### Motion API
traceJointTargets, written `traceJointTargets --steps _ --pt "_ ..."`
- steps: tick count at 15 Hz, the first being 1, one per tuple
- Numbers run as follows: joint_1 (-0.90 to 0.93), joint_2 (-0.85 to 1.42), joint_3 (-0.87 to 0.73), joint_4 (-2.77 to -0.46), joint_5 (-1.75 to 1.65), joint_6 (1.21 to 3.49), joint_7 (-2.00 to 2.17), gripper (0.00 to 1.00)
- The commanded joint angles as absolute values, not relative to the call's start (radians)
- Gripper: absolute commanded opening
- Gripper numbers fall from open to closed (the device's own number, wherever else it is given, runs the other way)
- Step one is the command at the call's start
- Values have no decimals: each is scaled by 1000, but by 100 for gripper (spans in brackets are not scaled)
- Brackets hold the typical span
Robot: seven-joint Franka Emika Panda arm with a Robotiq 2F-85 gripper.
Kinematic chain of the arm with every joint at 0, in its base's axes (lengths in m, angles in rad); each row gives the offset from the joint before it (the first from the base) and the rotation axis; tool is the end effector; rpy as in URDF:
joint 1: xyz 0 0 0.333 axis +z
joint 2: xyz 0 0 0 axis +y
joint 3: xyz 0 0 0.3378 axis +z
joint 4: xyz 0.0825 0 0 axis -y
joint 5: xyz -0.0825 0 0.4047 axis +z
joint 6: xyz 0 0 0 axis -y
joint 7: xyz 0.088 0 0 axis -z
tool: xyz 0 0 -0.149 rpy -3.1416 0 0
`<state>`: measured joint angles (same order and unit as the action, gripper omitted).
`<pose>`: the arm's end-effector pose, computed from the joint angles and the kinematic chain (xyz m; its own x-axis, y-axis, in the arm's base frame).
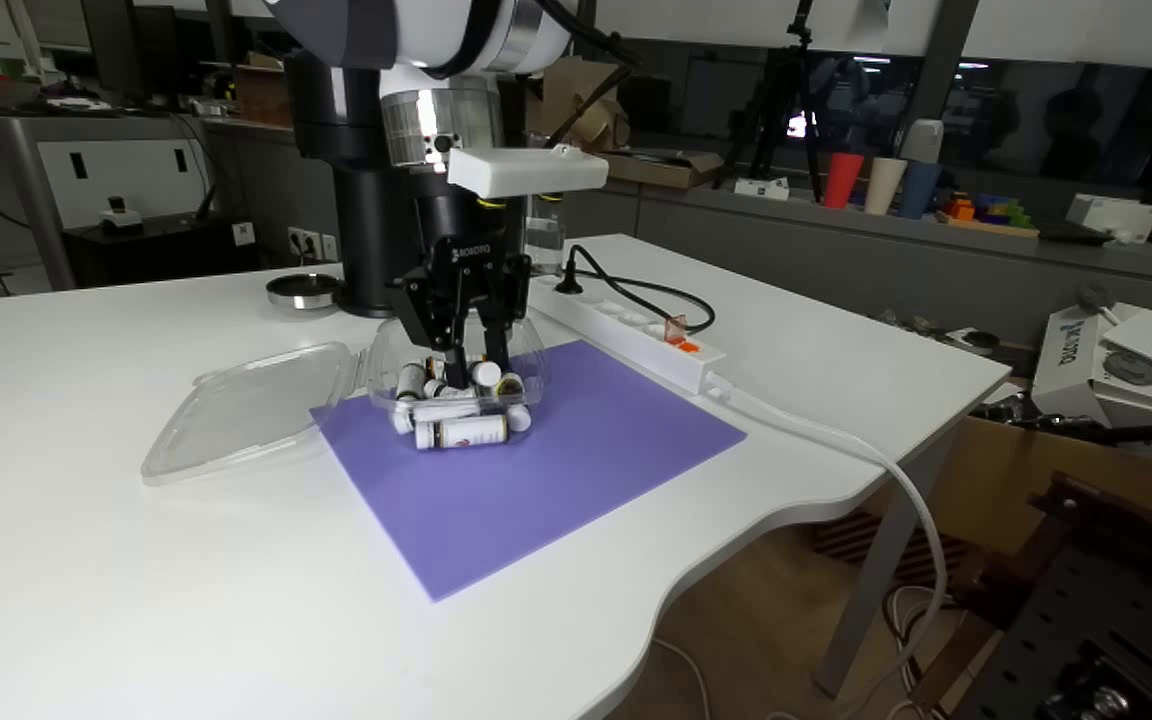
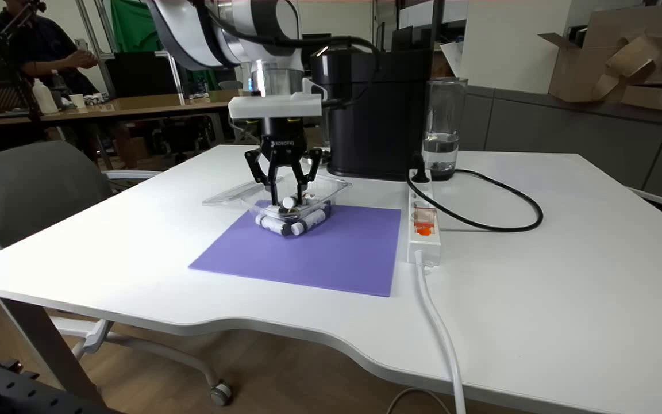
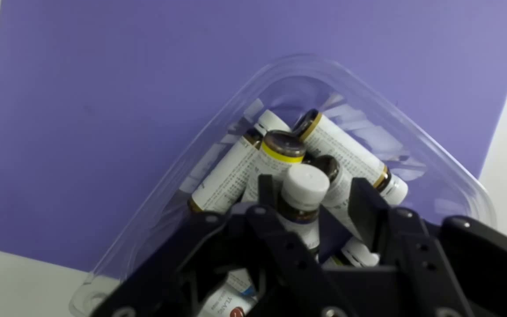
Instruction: Open the clear container, remove one of the bottles that are inside it, and then put the bottle on the table
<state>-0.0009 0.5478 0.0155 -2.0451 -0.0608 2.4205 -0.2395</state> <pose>0.5890 0.0071 0.1143 0.9401 0.2941 -0.1725 0.2956 -0.9552 -0.0178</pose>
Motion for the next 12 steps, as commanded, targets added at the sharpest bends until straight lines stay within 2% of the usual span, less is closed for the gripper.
traceJointTargets --steps 1,3,12 --pt "-2 525 1 -2075 -77 2427 -182 19" --pt "-3 517 -4 -2079 -76 2425 -178 5" --pt "29 342 -16 -2201 -139 2524 -155 7"
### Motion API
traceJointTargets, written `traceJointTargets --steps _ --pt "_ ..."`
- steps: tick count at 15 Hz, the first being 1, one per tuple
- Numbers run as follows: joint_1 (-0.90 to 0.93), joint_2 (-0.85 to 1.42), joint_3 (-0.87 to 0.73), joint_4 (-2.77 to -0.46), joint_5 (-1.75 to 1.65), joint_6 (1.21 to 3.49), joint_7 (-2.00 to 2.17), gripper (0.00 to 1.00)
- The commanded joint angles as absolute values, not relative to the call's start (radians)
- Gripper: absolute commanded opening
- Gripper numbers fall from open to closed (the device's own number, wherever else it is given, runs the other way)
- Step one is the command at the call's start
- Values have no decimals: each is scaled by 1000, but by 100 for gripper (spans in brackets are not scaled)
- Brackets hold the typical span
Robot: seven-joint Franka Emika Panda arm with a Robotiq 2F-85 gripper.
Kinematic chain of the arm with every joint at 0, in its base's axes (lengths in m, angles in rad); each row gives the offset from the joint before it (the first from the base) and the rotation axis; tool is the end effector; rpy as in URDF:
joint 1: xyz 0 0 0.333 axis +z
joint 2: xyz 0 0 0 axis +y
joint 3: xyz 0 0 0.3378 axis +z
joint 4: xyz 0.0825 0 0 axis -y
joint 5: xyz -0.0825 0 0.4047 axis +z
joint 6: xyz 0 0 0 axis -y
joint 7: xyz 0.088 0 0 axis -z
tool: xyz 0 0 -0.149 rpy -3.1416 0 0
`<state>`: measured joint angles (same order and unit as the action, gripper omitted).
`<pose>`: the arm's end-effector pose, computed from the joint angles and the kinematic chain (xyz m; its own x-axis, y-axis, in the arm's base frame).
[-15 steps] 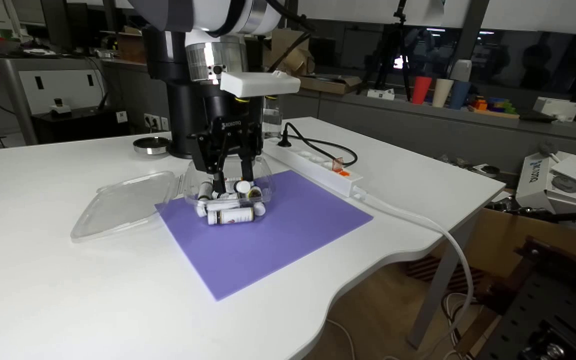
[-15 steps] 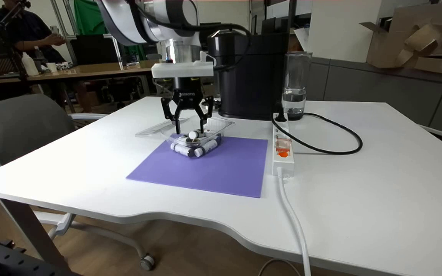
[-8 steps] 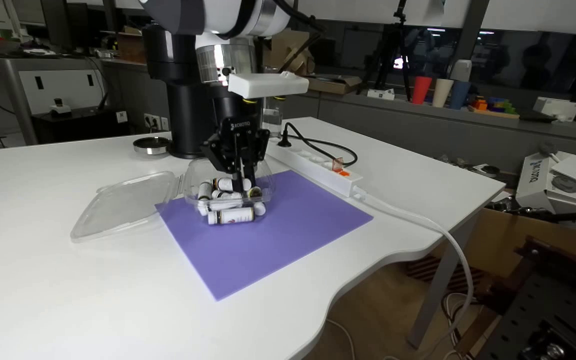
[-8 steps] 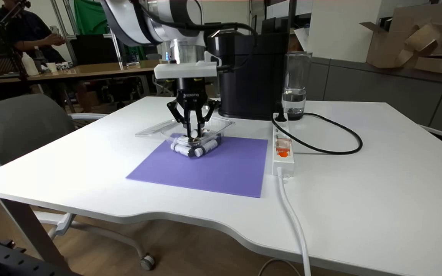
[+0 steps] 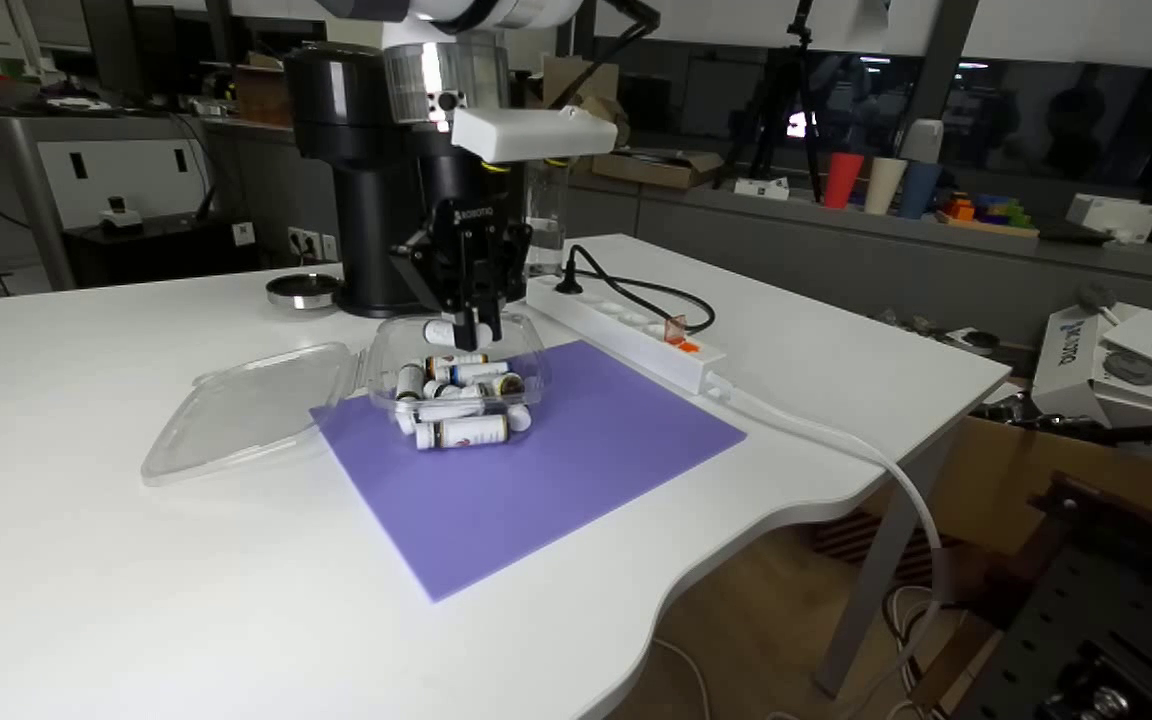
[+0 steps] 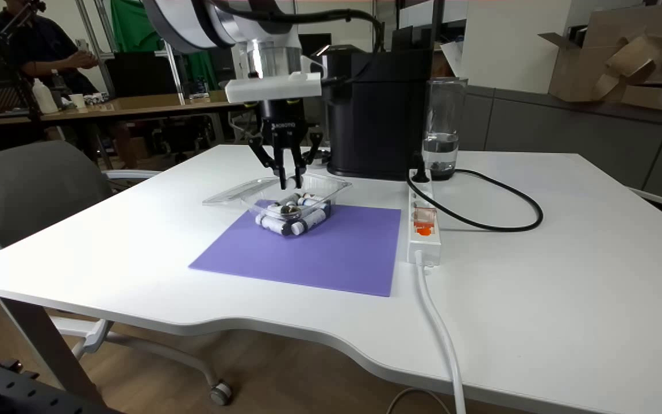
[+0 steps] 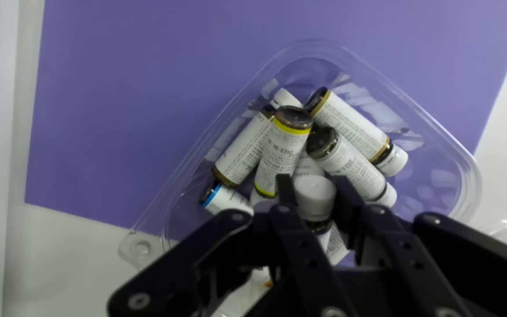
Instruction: Open the clear container, remove one of the bottles that are inside it, and then put the bottle on the table
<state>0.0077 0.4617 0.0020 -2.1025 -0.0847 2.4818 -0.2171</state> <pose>0.5899 0.0039 0.1489 0.9529 0.2890 -0.0916 0.2925 -0.9559 0.0262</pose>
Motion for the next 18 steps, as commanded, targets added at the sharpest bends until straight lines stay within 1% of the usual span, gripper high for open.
traceJointTargets --steps 1,5,9,15,18 --pt "34 312 -24 -2223 -157 2540 -137 7" --pt "41 194 -81 -2318 -256 2599 -20 7" --pt "10 144 -159 -2397 -375 2687 130 7" --pt "-36 238 -251 -2459 -428 2890 217 7" --pt "-41 328 -258 -2458 -354 2997 167 7"
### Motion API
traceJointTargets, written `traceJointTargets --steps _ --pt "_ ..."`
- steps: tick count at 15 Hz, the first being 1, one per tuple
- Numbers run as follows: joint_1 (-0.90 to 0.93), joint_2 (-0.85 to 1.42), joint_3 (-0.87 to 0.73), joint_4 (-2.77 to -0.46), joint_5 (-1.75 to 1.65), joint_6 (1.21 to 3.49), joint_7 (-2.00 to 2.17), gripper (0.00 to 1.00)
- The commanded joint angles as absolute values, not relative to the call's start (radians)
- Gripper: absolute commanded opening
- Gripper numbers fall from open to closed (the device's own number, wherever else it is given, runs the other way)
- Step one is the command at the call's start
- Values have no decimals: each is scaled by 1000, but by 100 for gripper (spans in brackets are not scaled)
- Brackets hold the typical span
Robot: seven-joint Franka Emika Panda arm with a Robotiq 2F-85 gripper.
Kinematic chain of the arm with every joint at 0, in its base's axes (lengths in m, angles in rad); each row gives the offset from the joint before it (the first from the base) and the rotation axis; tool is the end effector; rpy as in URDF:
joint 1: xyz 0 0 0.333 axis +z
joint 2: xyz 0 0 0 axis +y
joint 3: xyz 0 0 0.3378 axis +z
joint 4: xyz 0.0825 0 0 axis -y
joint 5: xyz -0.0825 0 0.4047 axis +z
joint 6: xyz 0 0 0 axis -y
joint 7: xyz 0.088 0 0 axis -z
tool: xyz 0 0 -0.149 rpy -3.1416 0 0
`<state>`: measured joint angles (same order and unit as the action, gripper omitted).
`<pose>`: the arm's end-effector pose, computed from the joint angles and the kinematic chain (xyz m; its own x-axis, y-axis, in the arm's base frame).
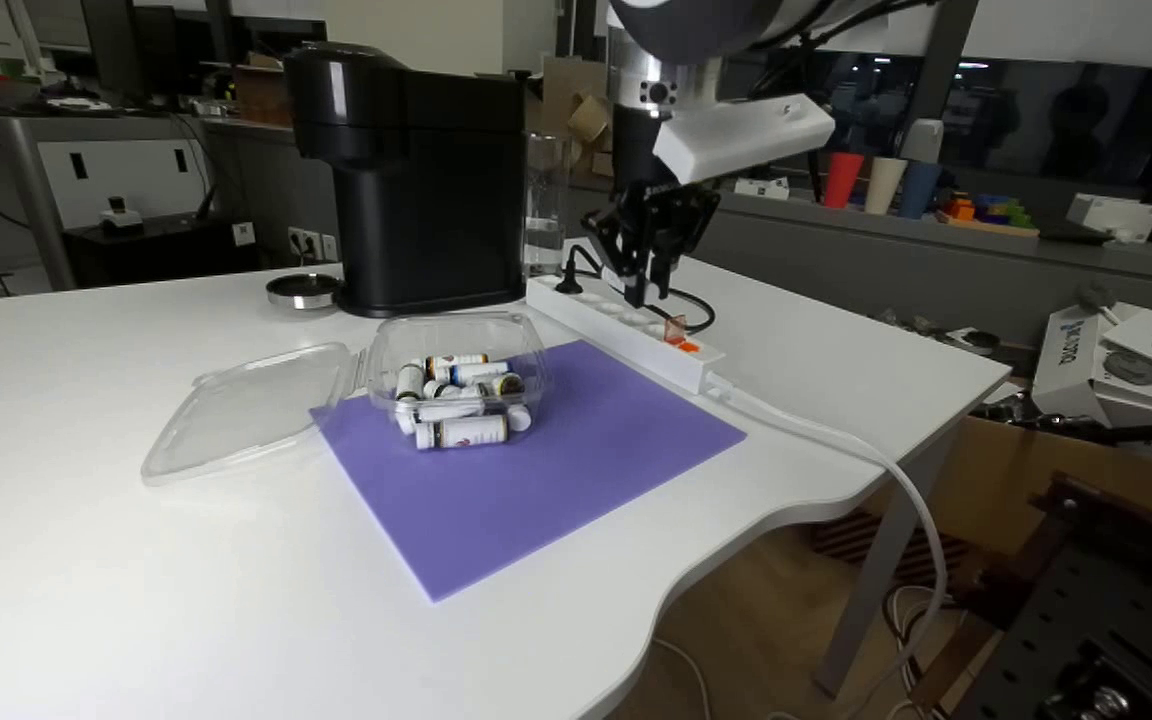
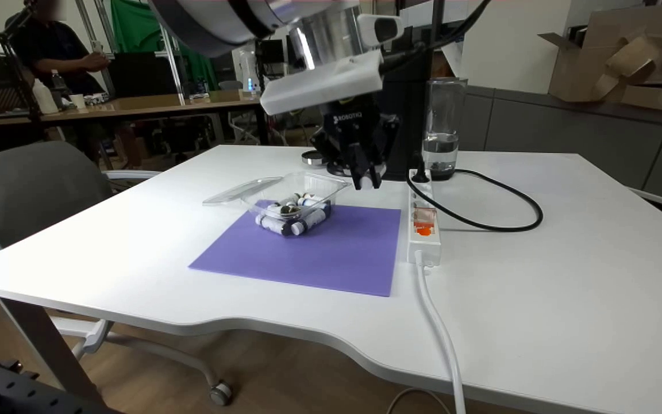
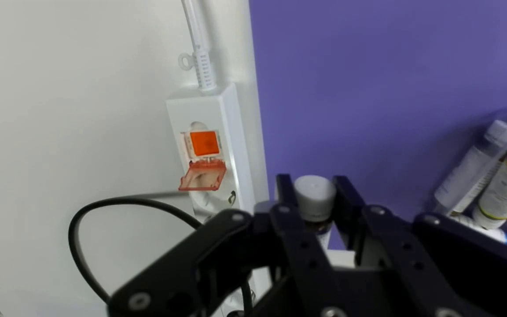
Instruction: Open the clear container, remove one of the bottles that are inside it, and then put the bottle on the table
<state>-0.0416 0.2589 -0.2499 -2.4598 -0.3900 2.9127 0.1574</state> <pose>0.5023 -0.1361 0.1755 0.9830 -0.0443 0.1782 -0.0787 -0.9784 0.1914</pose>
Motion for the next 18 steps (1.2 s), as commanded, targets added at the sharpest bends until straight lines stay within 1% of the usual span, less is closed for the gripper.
traceJointTargets --steps 1,5,9,10,11,12,18 --pt "-47 354 -248 -2454 -318 3023 147 7" --pt "-91 452 -180 -2425 -184 3123 50 7" --pt "-147 508 -105 -2394 -110 3165 -17 7" --pt "-166 514 -85 -2387 -100 3162 -30 51" --pt "-178 520 -72 -2381 -94 3166 -40 52" --pt "-194 520 -56 -2377 -88 3166 -48 57" --pt "-209 460 -28 -2392 -80 3169 -69 99"
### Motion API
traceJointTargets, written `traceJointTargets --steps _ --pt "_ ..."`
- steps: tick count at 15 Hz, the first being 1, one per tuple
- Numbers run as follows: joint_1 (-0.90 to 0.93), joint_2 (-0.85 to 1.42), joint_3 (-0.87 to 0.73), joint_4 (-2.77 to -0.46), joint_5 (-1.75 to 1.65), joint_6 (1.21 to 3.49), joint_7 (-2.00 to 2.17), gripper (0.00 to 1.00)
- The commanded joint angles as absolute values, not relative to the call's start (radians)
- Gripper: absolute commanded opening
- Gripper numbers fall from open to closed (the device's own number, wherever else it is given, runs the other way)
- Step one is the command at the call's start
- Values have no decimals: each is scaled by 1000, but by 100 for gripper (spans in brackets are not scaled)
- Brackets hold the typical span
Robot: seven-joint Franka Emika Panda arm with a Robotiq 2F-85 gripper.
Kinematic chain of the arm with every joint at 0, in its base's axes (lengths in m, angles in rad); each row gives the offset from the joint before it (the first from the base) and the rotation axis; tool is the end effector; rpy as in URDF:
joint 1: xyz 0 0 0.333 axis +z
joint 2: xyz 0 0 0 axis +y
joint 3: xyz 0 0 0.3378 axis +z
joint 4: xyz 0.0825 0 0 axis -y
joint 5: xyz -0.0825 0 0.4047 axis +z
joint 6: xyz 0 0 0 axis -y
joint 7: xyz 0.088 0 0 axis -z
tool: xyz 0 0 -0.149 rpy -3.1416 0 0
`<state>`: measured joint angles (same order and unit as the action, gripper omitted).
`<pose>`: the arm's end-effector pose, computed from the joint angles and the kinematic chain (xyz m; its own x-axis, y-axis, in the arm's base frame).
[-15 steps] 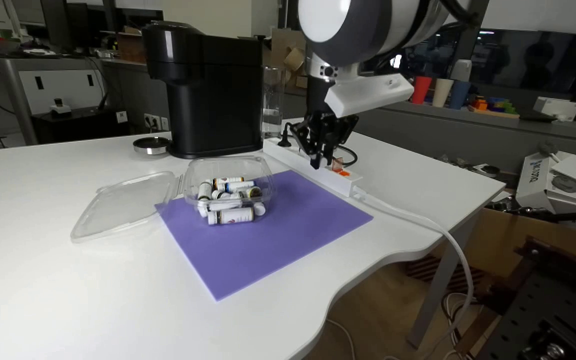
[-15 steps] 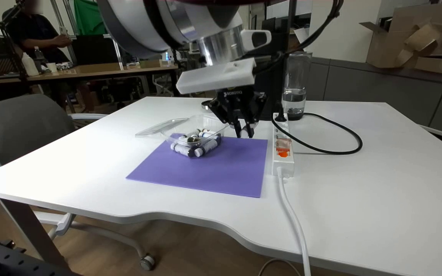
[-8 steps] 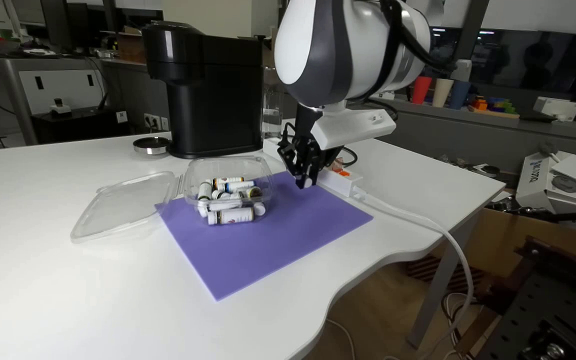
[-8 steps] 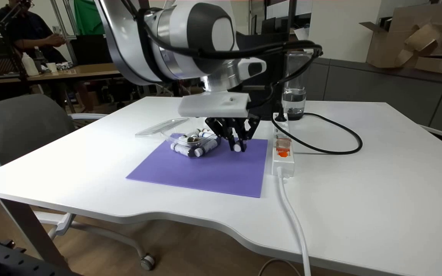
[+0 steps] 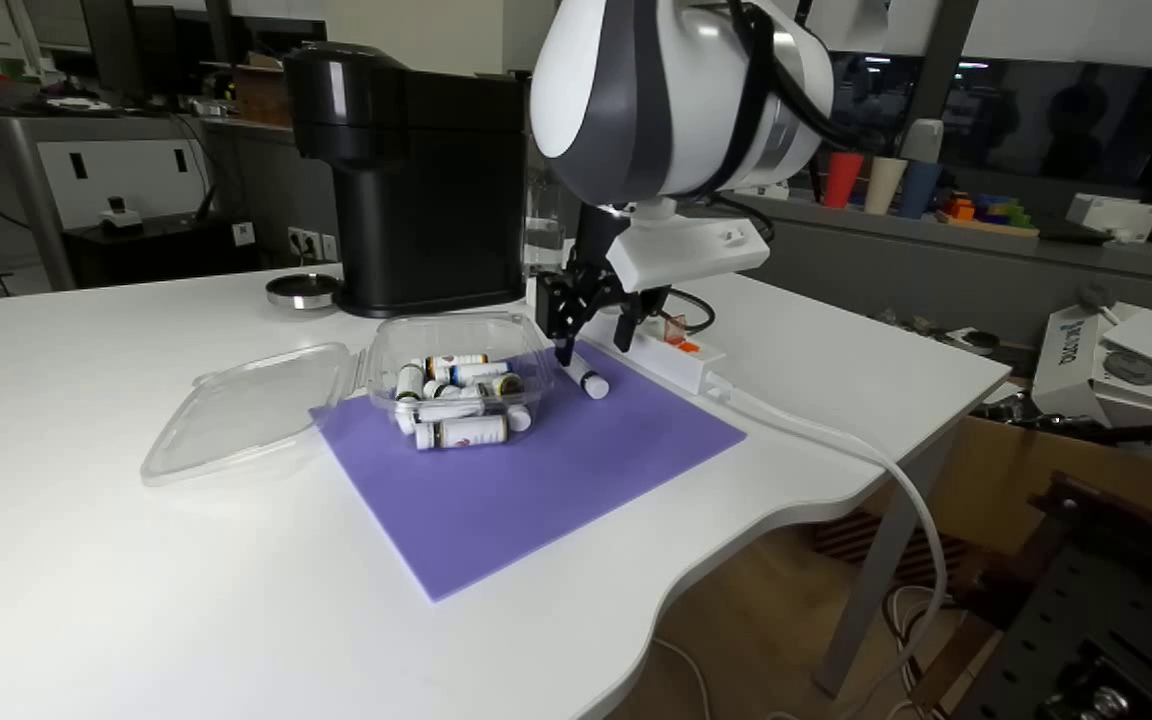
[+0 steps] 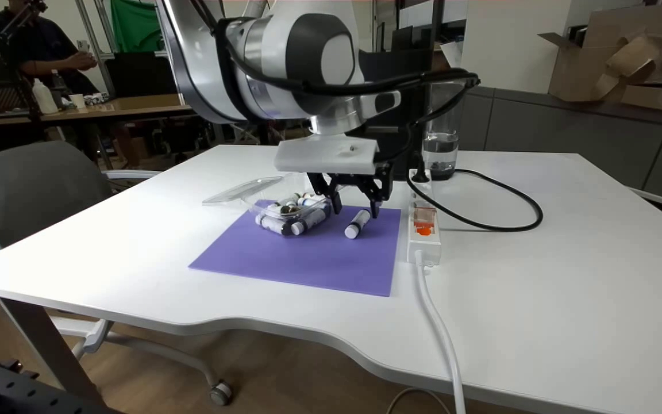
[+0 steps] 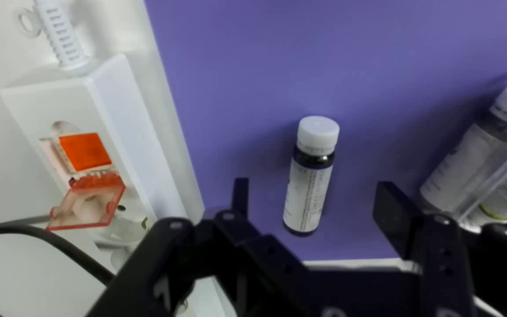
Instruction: Open the clear container, remove one of the bottles that are inside it, and then put the bottle on the table
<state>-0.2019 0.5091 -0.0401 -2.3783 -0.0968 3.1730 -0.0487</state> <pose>0.5302 -0.1235 0.0986 0.9580 -0.0766 0.2765 -0.0960 -0.9937 0.0573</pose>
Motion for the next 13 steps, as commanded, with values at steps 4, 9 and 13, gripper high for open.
traceJointTargets --steps 4,9,13 --pt "-185 384 -38 -2416 -79 3156 -63 100" --pt "-231 302 42 -2432 -56 3101 -82 100" --pt "-352 266 211 -2433 14 3023 -138 100"
